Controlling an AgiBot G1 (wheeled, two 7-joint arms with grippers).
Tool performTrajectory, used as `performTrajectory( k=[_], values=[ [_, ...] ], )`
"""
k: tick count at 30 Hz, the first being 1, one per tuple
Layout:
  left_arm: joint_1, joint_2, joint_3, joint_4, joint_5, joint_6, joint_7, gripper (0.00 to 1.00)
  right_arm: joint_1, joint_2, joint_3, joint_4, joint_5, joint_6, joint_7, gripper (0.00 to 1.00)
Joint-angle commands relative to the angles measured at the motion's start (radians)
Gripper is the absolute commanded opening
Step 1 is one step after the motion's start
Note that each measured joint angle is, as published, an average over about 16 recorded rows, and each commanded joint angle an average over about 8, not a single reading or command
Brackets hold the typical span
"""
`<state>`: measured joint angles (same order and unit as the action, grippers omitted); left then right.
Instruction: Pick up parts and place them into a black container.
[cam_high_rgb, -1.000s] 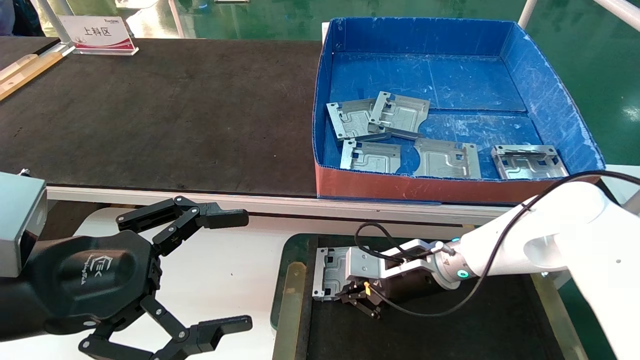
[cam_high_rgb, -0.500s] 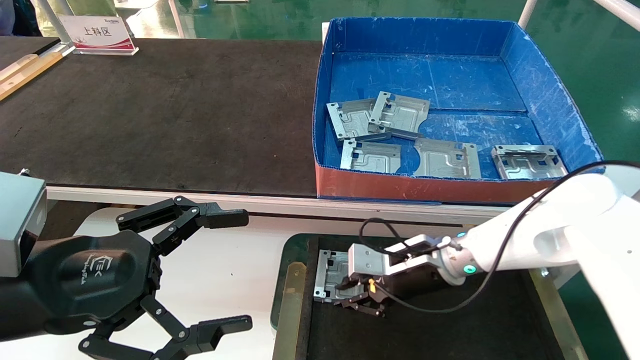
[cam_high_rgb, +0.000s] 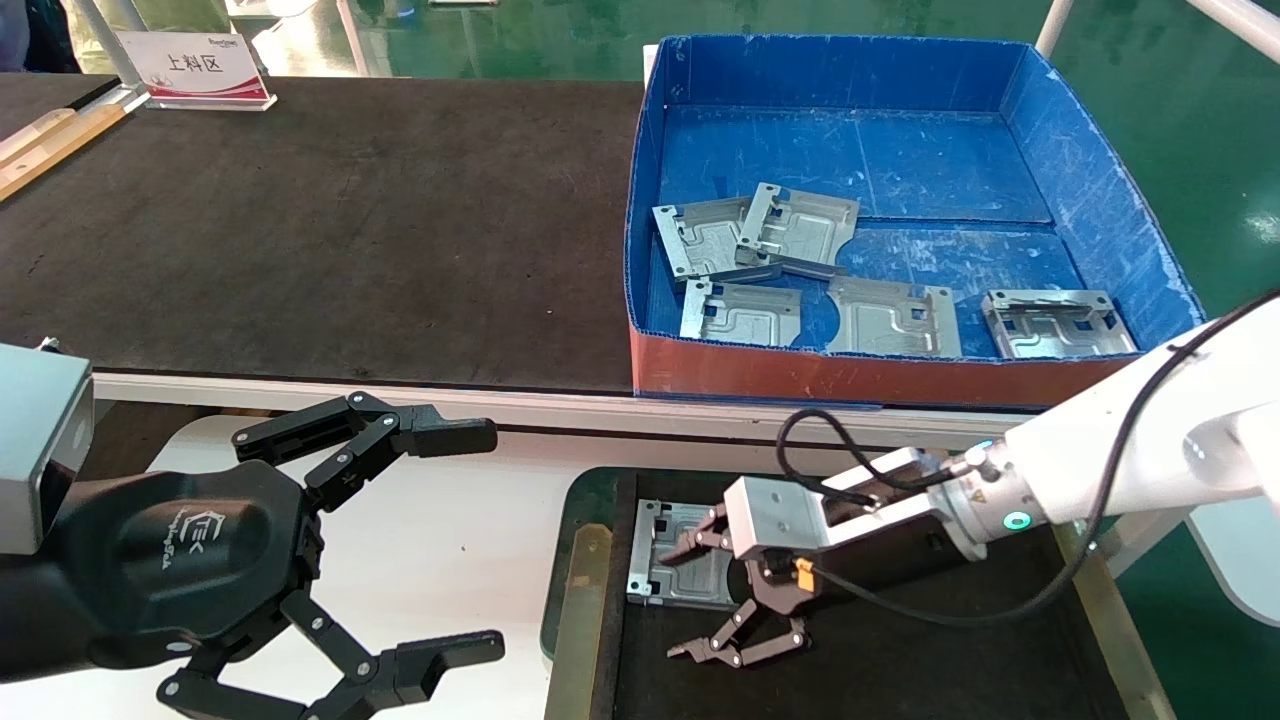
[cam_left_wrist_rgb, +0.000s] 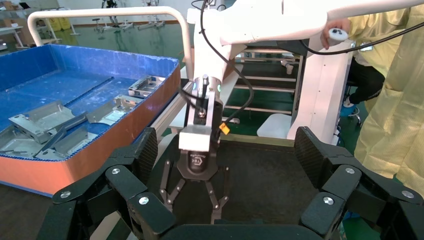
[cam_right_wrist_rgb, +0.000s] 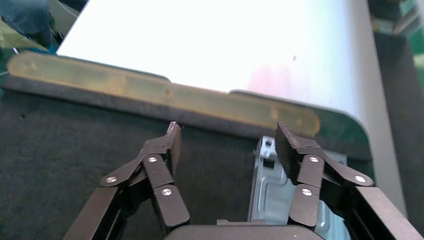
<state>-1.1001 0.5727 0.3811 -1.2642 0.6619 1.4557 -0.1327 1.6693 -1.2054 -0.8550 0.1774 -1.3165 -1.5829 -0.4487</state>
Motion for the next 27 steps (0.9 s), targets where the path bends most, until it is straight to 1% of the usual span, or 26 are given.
performTrajectory(
  k=[1, 6, 11, 15, 21, 27],
  values=[
    [0.0, 0.0, 0.0, 0.0, 0.0, 0.0, 0.0, 1.0, 0.004, 0.01, 0.005, 0.012, 0.014, -0.021, -0.005, 1.0],
    [0.0, 0.0, 0.0, 0.0, 0.0, 0.0, 0.0, 1.0, 0.0, 0.089, -0.007, 0.165, 0.138, -0.027, 0.062, 1.0],
    [0.0, 0.0, 0.0, 0.0, 0.0, 0.0, 0.0, 1.0, -0.004, 0.203, -0.051, 0.374, 0.29, -0.022, 0.158, 1.0],
    [0.0, 0.0, 0.0, 0.0, 0.0, 0.0, 0.0, 1.0, 0.008, 0.287, -0.083, 0.491, 0.381, -0.012, 0.207, 1.0],
    [0.0, 0.0, 0.0, 0.0, 0.0, 0.0, 0.0, 1.0, 0.028, 0.367, -0.101, 0.565, 0.453, -0.006, 0.239, 1.0],
    [0.0, 0.0, 0.0, 0.0, 0.0, 0.0, 0.0, 1.0, 0.032, 0.384, -0.101, 0.579, 0.475, -0.009, 0.245, 1.0]
  ],
)
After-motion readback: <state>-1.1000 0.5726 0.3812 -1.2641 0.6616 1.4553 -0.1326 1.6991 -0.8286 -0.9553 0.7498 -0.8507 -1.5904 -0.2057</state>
